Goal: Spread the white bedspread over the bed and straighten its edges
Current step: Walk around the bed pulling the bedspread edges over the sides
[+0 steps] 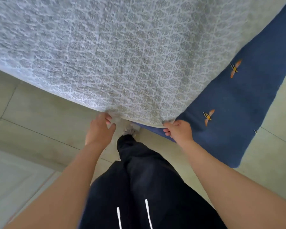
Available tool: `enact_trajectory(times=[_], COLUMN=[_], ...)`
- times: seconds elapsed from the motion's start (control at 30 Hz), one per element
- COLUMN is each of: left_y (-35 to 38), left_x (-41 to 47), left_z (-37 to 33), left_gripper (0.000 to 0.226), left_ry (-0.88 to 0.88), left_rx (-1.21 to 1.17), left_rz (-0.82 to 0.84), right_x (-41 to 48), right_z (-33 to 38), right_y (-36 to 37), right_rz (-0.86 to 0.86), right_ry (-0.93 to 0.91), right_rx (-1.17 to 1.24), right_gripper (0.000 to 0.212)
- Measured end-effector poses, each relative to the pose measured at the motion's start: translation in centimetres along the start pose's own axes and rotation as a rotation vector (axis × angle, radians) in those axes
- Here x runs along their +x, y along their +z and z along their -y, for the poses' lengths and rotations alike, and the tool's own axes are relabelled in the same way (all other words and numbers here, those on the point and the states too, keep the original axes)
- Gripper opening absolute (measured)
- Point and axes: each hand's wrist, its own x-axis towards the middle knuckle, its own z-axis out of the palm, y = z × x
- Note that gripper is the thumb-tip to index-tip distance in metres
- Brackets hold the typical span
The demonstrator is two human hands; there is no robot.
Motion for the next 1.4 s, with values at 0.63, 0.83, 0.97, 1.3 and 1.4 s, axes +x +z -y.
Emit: enact_trajectory(times=[0.63, 0.83, 0.97, 1.3, 1.4], left_y=[13.3, 14.3, 15.8, 12.1, 8.6], left_x=[-7.0, -4.4, -4.2, -2.0, 0.5], left_z=[-10.1, -13.3, -16.0, -21.4, -23.1], left_gripper=[0.037, 0.031, 0.056, 0.024, 0.042], left_ry=[-0.242, -0.273, -0.238, -0.107, -0.044], left_rx=[-1.110, -1.182, -1.167, -1.296, -1.349], left_rz=[0.018, -0.142, -0.258, -0.511, -0.524], right_x=[2.8, 6.6, 8.8, 9.1, 9.9], right_z=[4.8, 10.4, 12.5, 22.6, 26.9], right_y=[-9.8, -12.7, -15.5, -14.8, -13.0], right_rz=[0.139, 0.225, 0.264, 0.101, 0.203], right_ry=[-0.046, -0.105, -0.162, -0.910, -0.969], right_rx=[0.196, -0.014, -0.096, -0.363, -0.386], right_gripper=[0.037, 0.040, 0.021, 0.034, 0.024])
